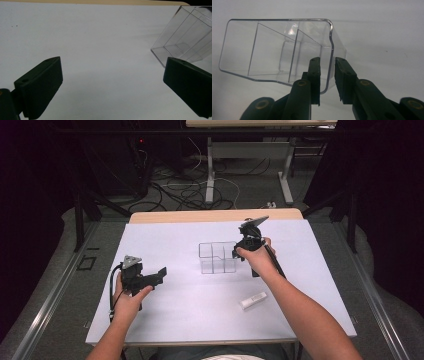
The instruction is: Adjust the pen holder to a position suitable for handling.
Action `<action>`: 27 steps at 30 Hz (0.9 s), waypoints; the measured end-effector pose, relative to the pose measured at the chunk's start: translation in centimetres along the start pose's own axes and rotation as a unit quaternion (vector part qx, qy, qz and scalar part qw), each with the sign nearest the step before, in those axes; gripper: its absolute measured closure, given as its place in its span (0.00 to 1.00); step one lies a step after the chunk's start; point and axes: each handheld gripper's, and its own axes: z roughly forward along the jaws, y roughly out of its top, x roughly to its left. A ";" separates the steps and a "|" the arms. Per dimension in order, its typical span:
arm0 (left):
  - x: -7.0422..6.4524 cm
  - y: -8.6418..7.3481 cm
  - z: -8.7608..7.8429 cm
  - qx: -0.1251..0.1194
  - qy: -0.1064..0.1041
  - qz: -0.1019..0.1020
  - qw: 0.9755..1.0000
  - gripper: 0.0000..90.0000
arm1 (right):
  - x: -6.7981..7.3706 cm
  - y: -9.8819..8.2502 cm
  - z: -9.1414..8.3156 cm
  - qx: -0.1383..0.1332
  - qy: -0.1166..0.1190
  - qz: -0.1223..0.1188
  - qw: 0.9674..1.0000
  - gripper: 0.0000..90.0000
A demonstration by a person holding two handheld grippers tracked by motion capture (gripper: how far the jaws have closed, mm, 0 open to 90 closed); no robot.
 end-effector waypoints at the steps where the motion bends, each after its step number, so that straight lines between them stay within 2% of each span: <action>1: 0.0 0.0 0.0 0.000 0.000 0.000 1.000 0.03 | 0.0 -0.1 -0.1 -0.005 0.002 -0.001 1.000 0.82; 2: 0.0 0.0 0.0 0.000 0.000 0.000 1.000 0.03 | 0.0 -0.1 -0.1 -0.005 0.002 -0.001 1.000 0.82; 4: 0.0 0.0 0.0 0.001 0.001 0.000 1.000 0.03 | -0.1 -0.3 -0.4 -0.018 0.016 -0.009 1.000 0.79; 6: 0.0 0.0 0.0 0.000 0.001 -0.001 1.000 0.03 | 0.0 -0.3 -0.6 -0.018 0.010 -0.009 1.000 0.78; 13: 0.0 0.0 0.0 0.001 0.002 -0.001 1.000 0.03 | -0.3 -0.7 -1.7 -0.036 0.034 -0.030 0.998 0.67; 15: 0.0 0.0 0.0 0.001 0.002 -0.001 1.000 0.03 | -0.3 -0.9 -2.0 -0.048 0.036 -0.037 0.998 0.66; 17: 0.1 0.0 0.0 0.002 0.002 -0.001 1.000 0.03 | -0.4 -0.9 -2.1 -0.046 0.041 -0.042 0.997 0.65; 18: 0.1 0.0 0.0 0.001 0.002 0.000 1.000 0.03 | -0.5 -1.1 -2.4 -0.056 0.033 -0.050 0.997 0.64; 21: 0.1 0.0 0.0 0.001 0.002 0.000 1.000 0.03 | -0.6 -1.4 -2.7 -0.058 0.036 -0.057 0.996 0.63; 23: 0.1 0.0 0.1 0.002 0.002 0.000 1.000 0.03 | -0.8 -1.5 -2.9 -0.057 0.039 -0.072 0.995 0.62; 27: 0.0 0.0 0.0 0.001 0.002 -0.001 1.000 0.03 | -0.9 -1.8 -3.1 -0.063 0.034 -0.082 0.994 0.59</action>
